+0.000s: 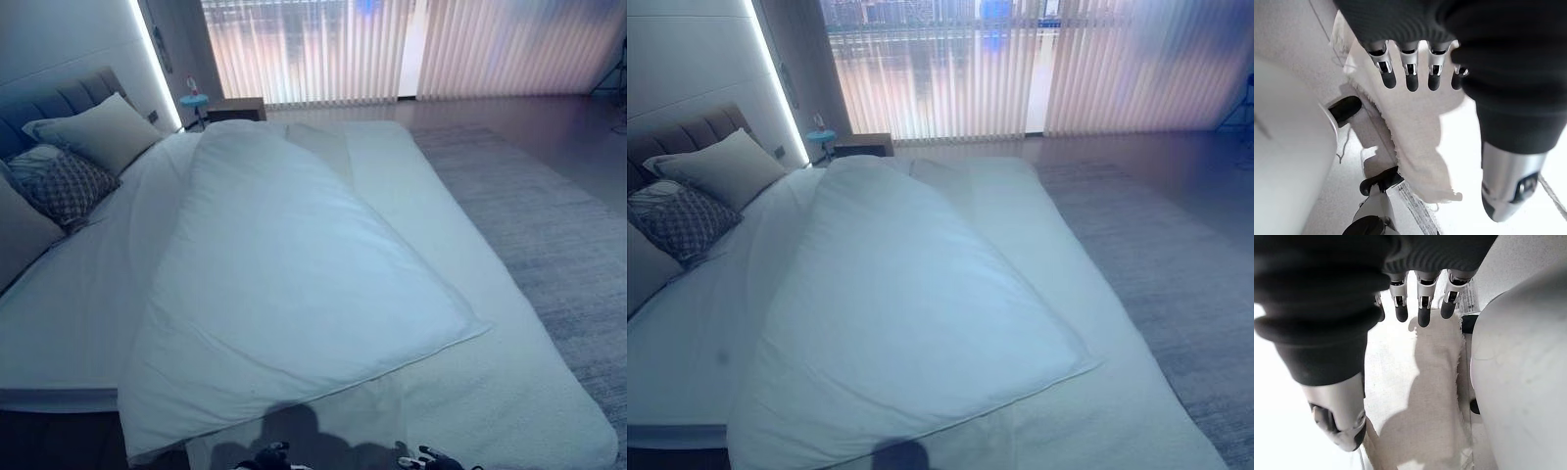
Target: Make the bed
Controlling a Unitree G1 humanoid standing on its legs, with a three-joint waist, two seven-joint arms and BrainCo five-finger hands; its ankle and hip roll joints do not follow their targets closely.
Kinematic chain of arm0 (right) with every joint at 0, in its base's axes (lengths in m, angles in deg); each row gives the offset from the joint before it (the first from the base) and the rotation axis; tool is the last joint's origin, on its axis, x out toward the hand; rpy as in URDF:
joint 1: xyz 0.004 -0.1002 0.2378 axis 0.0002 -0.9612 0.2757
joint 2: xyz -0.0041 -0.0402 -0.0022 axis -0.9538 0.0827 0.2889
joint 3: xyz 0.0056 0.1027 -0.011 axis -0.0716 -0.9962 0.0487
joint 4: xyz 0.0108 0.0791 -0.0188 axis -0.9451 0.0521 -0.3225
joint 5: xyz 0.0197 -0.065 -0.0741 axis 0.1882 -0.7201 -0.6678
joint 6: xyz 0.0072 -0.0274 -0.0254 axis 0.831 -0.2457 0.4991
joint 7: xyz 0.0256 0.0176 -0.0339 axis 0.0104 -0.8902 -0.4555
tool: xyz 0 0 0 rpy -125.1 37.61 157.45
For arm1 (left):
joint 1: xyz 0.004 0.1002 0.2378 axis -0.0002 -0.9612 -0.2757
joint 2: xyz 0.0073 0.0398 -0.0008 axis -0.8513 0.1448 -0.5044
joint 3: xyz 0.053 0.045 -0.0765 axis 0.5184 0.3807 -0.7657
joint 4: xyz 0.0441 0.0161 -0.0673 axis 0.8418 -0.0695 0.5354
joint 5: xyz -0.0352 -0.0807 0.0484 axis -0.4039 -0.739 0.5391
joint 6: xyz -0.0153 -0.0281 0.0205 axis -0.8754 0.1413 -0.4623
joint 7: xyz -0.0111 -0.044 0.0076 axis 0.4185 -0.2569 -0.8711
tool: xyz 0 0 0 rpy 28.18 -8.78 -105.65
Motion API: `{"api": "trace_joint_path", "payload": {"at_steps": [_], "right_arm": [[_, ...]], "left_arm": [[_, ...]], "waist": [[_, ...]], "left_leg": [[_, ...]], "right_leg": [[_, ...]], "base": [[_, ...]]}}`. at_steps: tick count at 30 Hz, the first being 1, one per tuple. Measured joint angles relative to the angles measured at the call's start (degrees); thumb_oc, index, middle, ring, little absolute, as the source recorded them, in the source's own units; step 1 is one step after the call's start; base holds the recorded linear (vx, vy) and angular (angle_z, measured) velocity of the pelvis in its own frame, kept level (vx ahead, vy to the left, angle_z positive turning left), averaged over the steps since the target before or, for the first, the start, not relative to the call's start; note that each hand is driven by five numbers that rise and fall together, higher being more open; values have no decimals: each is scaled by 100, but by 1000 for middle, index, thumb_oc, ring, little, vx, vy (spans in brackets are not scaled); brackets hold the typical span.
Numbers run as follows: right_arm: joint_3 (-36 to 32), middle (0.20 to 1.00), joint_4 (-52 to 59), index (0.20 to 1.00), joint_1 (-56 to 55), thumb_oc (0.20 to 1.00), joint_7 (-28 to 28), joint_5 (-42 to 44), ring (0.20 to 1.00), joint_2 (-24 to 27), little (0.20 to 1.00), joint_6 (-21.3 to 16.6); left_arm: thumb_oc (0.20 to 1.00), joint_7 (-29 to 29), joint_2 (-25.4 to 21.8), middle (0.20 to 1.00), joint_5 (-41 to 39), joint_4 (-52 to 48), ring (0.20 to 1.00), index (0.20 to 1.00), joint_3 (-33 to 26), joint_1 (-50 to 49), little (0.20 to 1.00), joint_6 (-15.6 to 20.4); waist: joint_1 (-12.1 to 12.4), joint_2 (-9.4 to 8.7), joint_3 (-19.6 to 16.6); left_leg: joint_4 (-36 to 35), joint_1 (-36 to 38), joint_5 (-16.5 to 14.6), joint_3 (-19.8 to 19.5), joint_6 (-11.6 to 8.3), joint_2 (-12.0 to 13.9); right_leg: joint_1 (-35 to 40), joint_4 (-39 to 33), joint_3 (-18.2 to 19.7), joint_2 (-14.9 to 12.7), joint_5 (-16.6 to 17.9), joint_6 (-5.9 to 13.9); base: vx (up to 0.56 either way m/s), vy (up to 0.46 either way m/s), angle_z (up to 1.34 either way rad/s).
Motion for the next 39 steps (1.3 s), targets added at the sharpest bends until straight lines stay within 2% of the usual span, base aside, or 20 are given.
{"api": "trace_joint_path", "payload": {"at_steps": [5,8,9,10,14,16,20,24,30,39], "right_arm": [[1,1000,1,1000,-4,1000,0,1,1000,-3,1000,-2],[-6,1000,39,1000,-6,1000,-10,17,1000,-5,1000,-13],[16,1000,118,1000,-15,1000,-26,48,1000,0,1000,-14],[23,1000,214,1000,14,1000,-49,133,1000,0,1000,-27],[92,1000,432,1000,188,1000,-153,381,1000,-1,1000,-86],[265,1000,763,1000,479,1000,-231,661,1000,80,1000,-116],[278,1000,938,1000,1125,1000,-257,1240,1000,147,1000,-172],[271,1000,1245,1000,1526,1000,-287,1387,1000,162,1000,-235],[339,1000,1649,1000,1645,1000,-287,1481,1000,223,1000,-288],[461,1000,1886,1000,1528,1000,-285,1481,1000,247,1000,-298]], "left_arm": [[1000,39,5,1000,-121,-1,1000,1000,-5,-1,1000,0],[1000,31,56,1000,-832,-65,1000,1000,-238,23,1000,0],[1000,-9,61,1000,-1315,-203,1000,1000,-289,57,1000,-2],[1000,-64,69,1000,-1774,-327,1000,1000,-377,179,1000,13],[1000,-327,120,1000,-2763,-511,1000,1000,-643,601,1000,62],[1000,-497,112,1000,-3325,-637,1000,1000,-682,1059,1000,85],[1000,-653,81,1000,-3987,-684,1000,1000,-848,2066,1000,146],[1000,-740,37,1000,-4474,-695,1000,1000,-1117,2529,1000,188],[1000,-919,19,1000,-4808,-736,1000,1000,-1400,2806,1000,228],[1000,-1054,-25,1000,-5407,-738,1000,1000,-2144,2857,1000,410]], "waist": [[-1,-16,-10],[-24,-58,-2],[-38,-123,39],[-40,-129,122],[-158,-290,542],[-182,-385,930],[-247,-487,1552],[-333,-499,1825],[-446,-548,1994],[-509,-583,2040]], "left_leg": [[-1,-7,-8,75,-8,11],[18,-133,-5,123,-10,17],[81,-295,-3,121,-15,9],[134,-420,29,119,-24,-6],[249,-727,76,118,-17,-28],[377,-1077,135,147,12,-65],[1006,-1929,84,105,22,-62],[1487,-2583,-42,69,39,-33],[2461,-3412,-394,-11,21,63],[2583,-3631,-471,-33,0,182]], "right_leg": [[-50,1,33,7,12,-5],[-198,2,80,18,50,-10],[-323,7,82,37,86,-16],[-464,79,94,22,100,-29],[-814,271,118,-1,116,-28],[-1272,570,175,-42,122,-19],[-2160,1303,159,-139,-3,13],[-2908,1991,171,-209,-221,-97],[-3673,2798,216,-241,-485,-218],[-3845,2769,184,-162,-492,-220]], "base": [[-15,-13,-8],[-112,-14,-8],[-177,-7,-4],[-205,1,-4],[-228,6,-3],[-245,-24,-10],[-198,-20,3],[-84,11,3],[-43,24,-1],[23,-9,-3]]}}
